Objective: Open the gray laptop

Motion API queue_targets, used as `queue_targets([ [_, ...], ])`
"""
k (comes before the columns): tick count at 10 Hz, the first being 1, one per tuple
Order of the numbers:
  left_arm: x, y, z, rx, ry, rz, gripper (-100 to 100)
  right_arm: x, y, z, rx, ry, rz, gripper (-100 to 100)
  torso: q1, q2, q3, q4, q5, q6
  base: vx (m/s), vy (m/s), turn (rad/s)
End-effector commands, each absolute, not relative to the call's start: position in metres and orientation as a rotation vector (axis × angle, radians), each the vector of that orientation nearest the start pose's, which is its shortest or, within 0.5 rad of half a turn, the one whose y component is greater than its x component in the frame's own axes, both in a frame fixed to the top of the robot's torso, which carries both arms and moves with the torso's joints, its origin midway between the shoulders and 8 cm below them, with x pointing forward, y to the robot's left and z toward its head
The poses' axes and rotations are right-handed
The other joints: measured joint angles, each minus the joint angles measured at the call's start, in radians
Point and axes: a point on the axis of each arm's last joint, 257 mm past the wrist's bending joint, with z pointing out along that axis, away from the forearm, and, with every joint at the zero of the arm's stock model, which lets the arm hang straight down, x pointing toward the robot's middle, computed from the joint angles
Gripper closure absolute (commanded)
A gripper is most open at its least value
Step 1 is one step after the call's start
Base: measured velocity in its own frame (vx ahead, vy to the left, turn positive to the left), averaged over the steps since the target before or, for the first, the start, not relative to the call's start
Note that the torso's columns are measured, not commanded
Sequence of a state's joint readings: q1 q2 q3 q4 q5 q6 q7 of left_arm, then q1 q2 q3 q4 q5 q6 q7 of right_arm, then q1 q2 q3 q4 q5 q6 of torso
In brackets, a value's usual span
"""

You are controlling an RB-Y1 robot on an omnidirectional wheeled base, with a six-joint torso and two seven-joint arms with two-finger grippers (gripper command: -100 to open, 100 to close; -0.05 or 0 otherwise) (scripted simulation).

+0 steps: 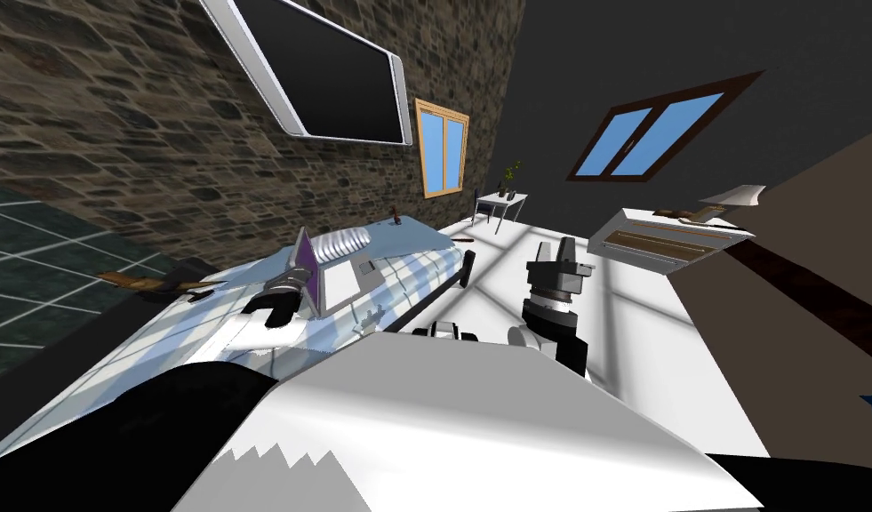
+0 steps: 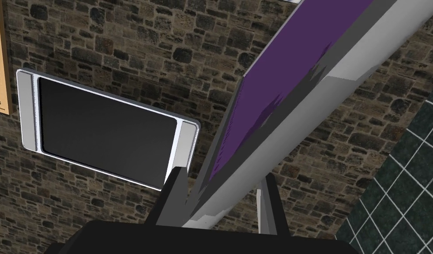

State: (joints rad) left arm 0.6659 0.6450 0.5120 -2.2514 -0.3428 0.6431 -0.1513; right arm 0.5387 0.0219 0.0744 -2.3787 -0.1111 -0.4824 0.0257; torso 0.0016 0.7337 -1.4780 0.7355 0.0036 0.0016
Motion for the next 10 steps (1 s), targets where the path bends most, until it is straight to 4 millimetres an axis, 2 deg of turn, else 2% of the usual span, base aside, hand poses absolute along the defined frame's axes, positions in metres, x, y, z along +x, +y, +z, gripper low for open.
queue_targets([
  [1, 0.302, 0.623, -0.094, -0.717, 1.477, 0.448, 100, 0.325, -0.273, 0.052, 0.706, 0.499, 1.419, 0, 0.002, 0.001, 0.001, 0.0, 0.002, 0.0, 0.035, -0.109, -0.082],
  [7, 0.295, 0.655, -0.135, -0.613, 1.572, 0.638, 100, 0.325, -0.273, 0.052, 0.706, 0.499, 1.419, 0, 0.005, 0.007, 0.005, 0.003, 0.002, -0.002, 0.04, -0.104, -0.065],
  [8, 0.298, 0.651, -0.126, -0.62, 1.551, 0.621, 100, 0.325, -0.273, 0.052, 0.706, 0.499, 1.419, 0, 0.003, 0.006, 0.004, 0.002, 0.003, -0.002, 0.014, -0.044, -0.02],
  [9, 0.297, 0.657, -0.137, -0.604, 1.564, 0.67, 100, 0.325, -0.273, 0.052, 0.706, 0.499, 1.419, 0, 0.003, 0.007, 0.004, 0.003, 0.0, -0.003, -0.001, -0.014, -0.035],
  [10, 0.297, 0.657, -0.136, -0.6, 1.563, 0.675, 100, 0.325, -0.273, 0.052, 0.706, 0.499, 1.419, 0, 0.004, 0.006, 0.004, 0.003, 0.001, -0.001, -0.007, -0.016, -0.05],
])
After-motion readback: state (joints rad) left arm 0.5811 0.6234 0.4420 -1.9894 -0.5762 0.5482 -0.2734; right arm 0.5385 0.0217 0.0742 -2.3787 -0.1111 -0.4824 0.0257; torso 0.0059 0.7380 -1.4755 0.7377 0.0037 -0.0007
